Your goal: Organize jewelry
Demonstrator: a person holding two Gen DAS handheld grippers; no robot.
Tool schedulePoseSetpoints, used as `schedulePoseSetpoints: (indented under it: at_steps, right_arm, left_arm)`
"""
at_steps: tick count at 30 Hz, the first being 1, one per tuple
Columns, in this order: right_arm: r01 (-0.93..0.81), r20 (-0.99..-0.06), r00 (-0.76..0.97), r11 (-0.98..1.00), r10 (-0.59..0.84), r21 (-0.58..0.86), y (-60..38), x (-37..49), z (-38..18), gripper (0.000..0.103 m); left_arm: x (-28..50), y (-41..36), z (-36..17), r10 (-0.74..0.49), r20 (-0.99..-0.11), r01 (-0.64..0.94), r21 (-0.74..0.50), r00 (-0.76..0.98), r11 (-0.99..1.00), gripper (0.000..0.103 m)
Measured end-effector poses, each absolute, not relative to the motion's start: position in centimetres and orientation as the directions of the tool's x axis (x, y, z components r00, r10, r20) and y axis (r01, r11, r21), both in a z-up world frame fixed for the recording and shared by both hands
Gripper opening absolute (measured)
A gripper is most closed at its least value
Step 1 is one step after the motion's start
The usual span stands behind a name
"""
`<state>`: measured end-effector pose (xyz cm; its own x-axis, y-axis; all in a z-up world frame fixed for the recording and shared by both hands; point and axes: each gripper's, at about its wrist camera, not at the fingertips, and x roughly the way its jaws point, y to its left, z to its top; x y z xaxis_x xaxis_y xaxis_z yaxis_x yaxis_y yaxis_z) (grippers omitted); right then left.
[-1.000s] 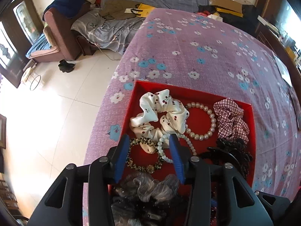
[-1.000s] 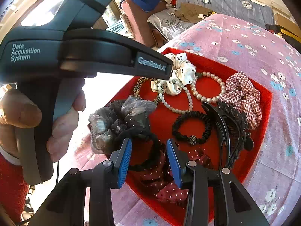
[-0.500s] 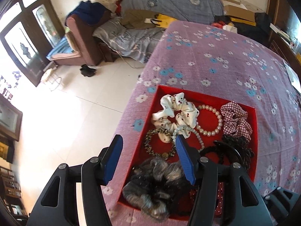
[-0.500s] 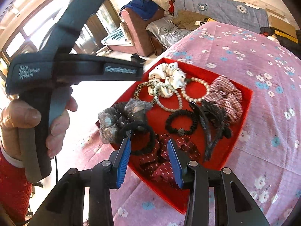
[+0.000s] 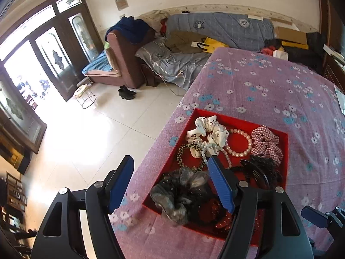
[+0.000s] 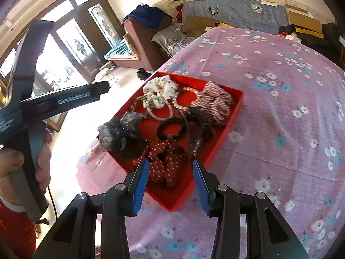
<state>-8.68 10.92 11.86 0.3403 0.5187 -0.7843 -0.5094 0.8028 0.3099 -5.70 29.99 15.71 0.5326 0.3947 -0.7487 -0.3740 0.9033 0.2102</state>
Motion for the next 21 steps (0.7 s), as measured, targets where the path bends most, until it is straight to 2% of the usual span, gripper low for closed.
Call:
schedulePoseSetpoints:
  at_steps: [5,8,12,16,21]
  right_arm:
    - [-0.526,-0.779,0.352,0.798,0.519,0.293,9.4,-9.5,12.7,0.047]
    - [-0.532,-0.777,0.361,0.798,0.516,0.283,8.5,-9.9,13.1,0.048]
    - [-0.534,-0.772,0.374,0.8,0.513,0.273,7.2,-10.2,13.7,0.049]
    - [-0.534,-0.768,0.384,0.802,0.513,0.268,6.1,-10.4,14.5,0.05]
    - [-0.543,-0.76,0.405,0.802,0.509,0.248,5.4,-10.9,15.7,0.05]
  left_arm:
    - [-7.2,28.3,16.5,0.449,-0.712,-0.419,0.236,0.54,0.877,0.077]
    - [-8.6,27.2,17.2,0.504,-0.658,-0.465,0.255,0.559,0.848,0.084]
    - [-10.6,25.6,18.6,0.566,-0.572,-0.52,0.264,0.593,0.812,0.086]
    - [-12.0,24.1,19.9,0.569,-0.537,-0.534,0.241,0.623,0.811,0.095]
    - [-13.6,22.7,20.8,0.541,-0.532,-0.511,0.219,0.652,0.831,0.096]
